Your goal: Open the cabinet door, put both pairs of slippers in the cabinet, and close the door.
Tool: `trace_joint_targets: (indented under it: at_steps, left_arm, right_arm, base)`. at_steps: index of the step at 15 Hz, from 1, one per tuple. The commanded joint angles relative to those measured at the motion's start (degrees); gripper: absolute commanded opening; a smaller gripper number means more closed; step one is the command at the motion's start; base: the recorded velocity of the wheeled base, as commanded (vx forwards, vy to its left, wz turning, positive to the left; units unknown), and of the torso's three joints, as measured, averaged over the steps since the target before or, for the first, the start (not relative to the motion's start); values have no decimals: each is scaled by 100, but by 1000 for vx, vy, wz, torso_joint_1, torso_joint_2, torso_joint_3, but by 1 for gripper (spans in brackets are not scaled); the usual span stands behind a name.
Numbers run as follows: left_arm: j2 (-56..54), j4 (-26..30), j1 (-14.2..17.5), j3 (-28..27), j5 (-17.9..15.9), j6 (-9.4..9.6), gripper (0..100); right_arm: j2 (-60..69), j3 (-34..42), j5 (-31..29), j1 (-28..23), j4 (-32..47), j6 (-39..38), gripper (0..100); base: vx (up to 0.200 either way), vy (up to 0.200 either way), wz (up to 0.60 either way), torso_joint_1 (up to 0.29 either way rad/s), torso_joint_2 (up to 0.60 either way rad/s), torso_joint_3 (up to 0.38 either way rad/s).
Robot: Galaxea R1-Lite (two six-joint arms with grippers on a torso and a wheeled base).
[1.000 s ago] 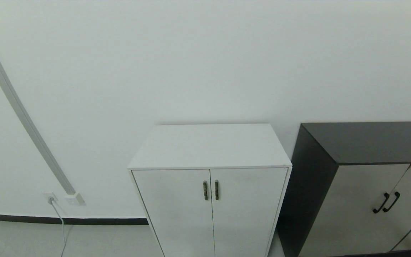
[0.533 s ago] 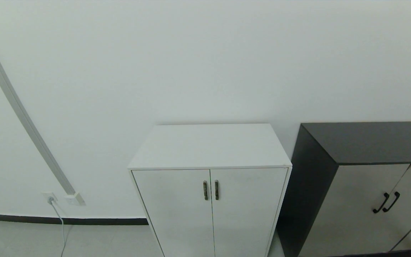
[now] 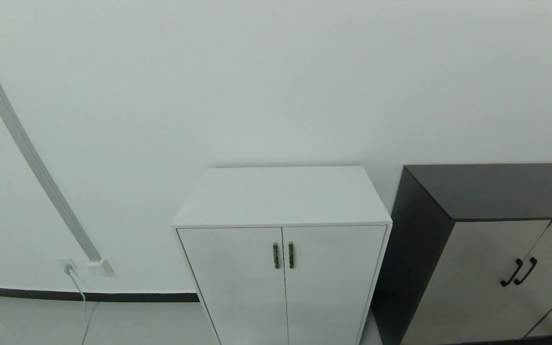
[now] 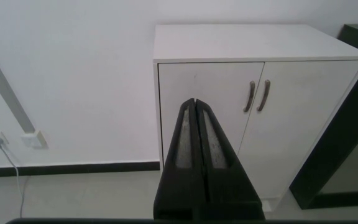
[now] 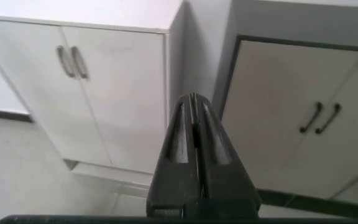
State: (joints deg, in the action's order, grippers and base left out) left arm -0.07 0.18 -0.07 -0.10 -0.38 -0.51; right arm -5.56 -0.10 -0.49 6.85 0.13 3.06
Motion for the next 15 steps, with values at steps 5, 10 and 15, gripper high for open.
trace_joint_targets:
  at_steps: [5, 10, 15]
  left_arm:
    - [7, -1, -1, 1, -6, -2, 0]
    - [7, -1, -1, 1, 3, -2, 0]
    - [7, -1, -1, 1, 3, -2, 0]
  right_arm:
    - [169, 10, 5, -483, -5, -34, 0]
    - [547, 1, -39, -676, 13, -157, 0]
    - [538, 10, -4, -676, -22, -666, 0]
  base:
    - [0, 0, 0, 0, 0, 0]
    - [0, 0, 0, 0, 0, 0]
    - [0, 0, 0, 0, 0, 0]
